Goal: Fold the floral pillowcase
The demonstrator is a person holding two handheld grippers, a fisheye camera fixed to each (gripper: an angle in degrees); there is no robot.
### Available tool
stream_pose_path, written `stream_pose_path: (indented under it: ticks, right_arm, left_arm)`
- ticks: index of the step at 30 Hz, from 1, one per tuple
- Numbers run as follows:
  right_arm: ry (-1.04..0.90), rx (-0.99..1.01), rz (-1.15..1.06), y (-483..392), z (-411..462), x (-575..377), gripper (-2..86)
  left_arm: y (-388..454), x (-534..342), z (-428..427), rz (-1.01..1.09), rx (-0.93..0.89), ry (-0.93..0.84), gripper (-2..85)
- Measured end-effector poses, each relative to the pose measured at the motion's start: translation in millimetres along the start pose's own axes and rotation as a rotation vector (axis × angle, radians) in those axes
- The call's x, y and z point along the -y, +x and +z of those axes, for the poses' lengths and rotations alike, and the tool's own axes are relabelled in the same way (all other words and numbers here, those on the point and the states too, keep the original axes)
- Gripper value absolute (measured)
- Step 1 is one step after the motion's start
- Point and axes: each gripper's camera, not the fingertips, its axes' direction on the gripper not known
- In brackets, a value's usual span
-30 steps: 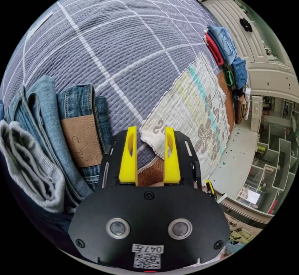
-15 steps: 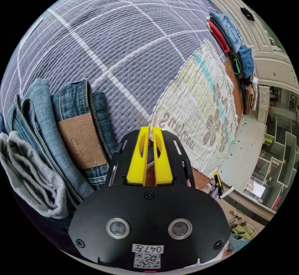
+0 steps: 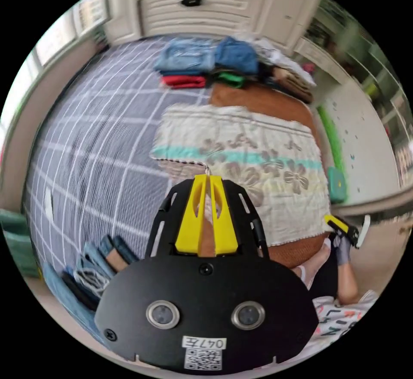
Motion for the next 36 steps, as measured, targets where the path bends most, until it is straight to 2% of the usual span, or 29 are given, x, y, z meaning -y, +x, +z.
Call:
stream_pose_path:
  ticks: [3, 7, 10, 12, 14, 17, 23, 27, 30, 33, 36]
  right_arm:
    - [0.079, 0.014, 0.036, 7, -13, -11, -1.0]
    - [0.169, 0.018, 0.109, 22, -35, -31, -1.2]
    - [0.197, -0.011, 0.152, 31, -49, -46, -1.2]
    - [0.197, -0.017, 0.173, 38, -54, -53, -1.0]
    - [0.193, -0.003, 0.189, 46, -57, -58, -0.5]
    - [0.192, 0.046, 0.217, 61, -57, -63, 0.8]
    - [0.136, 0.193, 0.262, 83, -29, -51, 4.5]
    - [0.009, 0.2, 0.209, 80, -4, -33, 6.0]
    - [-0.03, 0.161, 0.202, 83, 8, -24, 6.1]
    - [-0.034, 0.086, 0.154, 87, 18, -10, 5.6]
    - [-0.084, 0.091, 0.077, 89, 33, 10, 3.8]
  left_arm:
    - [168, 45, -36, 0.355, 0.011, 0.058, -0.4]
    - [373, 37, -53, 0.717, 0.02, 0.127, -0.4]
    - [458, 18, -31, 0.794, -0.031, 0.067, -0.2]
    - [481, 11, -14, 0.768, -0.056, 0.021, 0.0]
    - [485, 11, -4, 0.713, -0.08, -0.025, 0.4]
    - [472, 15, -16, 0.692, -0.252, -0.101, 1.3]
    - [397, 18, -82, 0.567, -0.365, -0.13, 7.7]
    - [328, 27, -119, 0.434, -0.263, -0.14, 8.6]
    - [307, 35, -119, 0.419, -0.139, -0.195, 8.6]
    - [318, 47, -111, 0.444, -0.156, -0.256, 9.4]
    - [347, 63, -105, 0.506, -0.039, -0.305, 10.4]
